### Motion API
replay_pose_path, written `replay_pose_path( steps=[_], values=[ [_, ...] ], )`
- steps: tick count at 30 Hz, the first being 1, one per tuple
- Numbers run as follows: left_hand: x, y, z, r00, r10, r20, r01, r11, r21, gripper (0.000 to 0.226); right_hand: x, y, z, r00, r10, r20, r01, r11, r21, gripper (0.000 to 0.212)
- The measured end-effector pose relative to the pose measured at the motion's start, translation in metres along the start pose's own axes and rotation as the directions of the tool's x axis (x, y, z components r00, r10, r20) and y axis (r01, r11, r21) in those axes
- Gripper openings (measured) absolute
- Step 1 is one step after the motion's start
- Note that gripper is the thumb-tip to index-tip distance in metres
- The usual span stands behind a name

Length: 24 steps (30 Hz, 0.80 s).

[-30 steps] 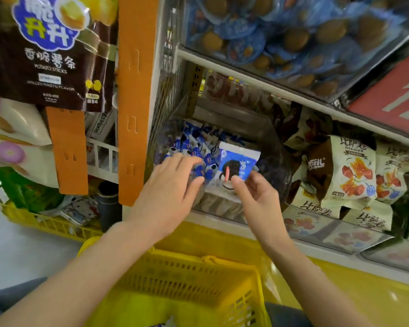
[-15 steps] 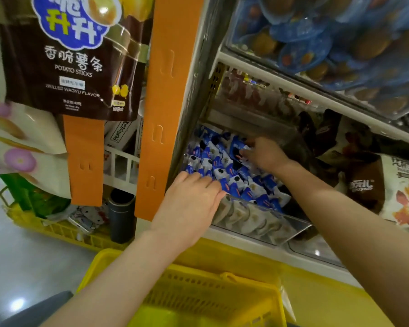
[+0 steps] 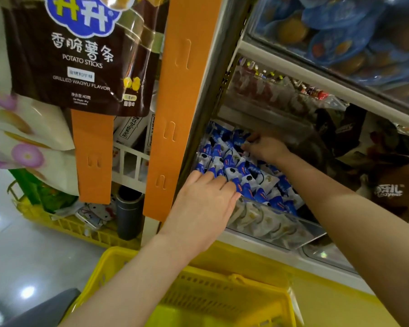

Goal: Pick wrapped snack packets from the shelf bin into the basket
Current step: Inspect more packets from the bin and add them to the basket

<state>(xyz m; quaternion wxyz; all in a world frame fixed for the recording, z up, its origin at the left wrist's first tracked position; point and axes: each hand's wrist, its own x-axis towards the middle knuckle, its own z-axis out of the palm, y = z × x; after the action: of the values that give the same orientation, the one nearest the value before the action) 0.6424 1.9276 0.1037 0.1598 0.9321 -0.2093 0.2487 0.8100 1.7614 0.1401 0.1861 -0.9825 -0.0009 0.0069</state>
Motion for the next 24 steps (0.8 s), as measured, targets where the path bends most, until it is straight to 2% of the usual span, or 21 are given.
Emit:
replay_pose_path(
  steps=[3, 5, 8, 9, 12, 15, 18, 22, 24],
  values=[
    [0.000, 0.001, 0.000, 1.000, 0.001, -0.002, -0.001, 1.000, 0.000, 0.045, -0.002, 0.005, -0.003, 0.996, -0.018, 0.092, 0.037, 0.977, -0.209, 0.042],
    [0.000, 0.001, -0.001, 1.000, -0.002, 0.004, 0.002, 1.000, 0.000, 0.046, -0.001, 0.006, -0.006, 0.989, 0.020, 0.147, 0.024, 0.956, -0.292, 0.043],
    [0.000, 0.001, -0.002, 1.000, -0.009, 0.020, 0.009, 1.000, 0.002, 0.047, 0.000, 0.007, -0.014, 0.963, 0.085, 0.255, -0.027, 0.974, -0.223, 0.024],
    [0.000, 0.000, -0.001, 1.000, -0.009, 0.022, 0.009, 1.000, -0.004, 0.047, -0.001, 0.008, -0.016, 0.959, 0.092, 0.269, -0.035, 0.977, -0.210, 0.024],
    [0.000, 0.001, -0.001, 1.000, -0.011, -0.001, 0.011, 1.000, 0.000, 0.047, -0.002, 0.011, -0.016, 0.974, 0.062, 0.220, -0.022, 0.984, -0.180, 0.025],
    [0.001, 0.001, 0.000, 1.000, -0.008, -0.012, 0.008, 1.000, 0.009, 0.046, 0.000, 0.010, -0.007, 0.990, 0.044, 0.136, -0.039, 0.998, -0.040, 0.022],
    [0.000, 0.001, 0.001, 1.000, -0.006, -0.009, 0.006, 1.000, -0.003, 0.047, 0.004, 0.007, 0.000, 0.988, 0.062, 0.141, -0.066, 0.998, 0.024, 0.021],
    [0.000, 0.001, 0.002, 1.000, -0.003, -0.007, 0.003, 1.000, 0.003, 0.046, 0.004, 0.008, 0.001, 0.969, 0.083, 0.231, -0.060, 0.993, -0.104, 0.012],
    [0.000, 0.001, 0.002, 1.000, -0.001, -0.006, 0.001, 1.000, 0.011, 0.046, 0.001, 0.009, 0.001, 0.959, 0.066, 0.275, -0.023, 0.987, -0.158, 0.024]
  ],
)
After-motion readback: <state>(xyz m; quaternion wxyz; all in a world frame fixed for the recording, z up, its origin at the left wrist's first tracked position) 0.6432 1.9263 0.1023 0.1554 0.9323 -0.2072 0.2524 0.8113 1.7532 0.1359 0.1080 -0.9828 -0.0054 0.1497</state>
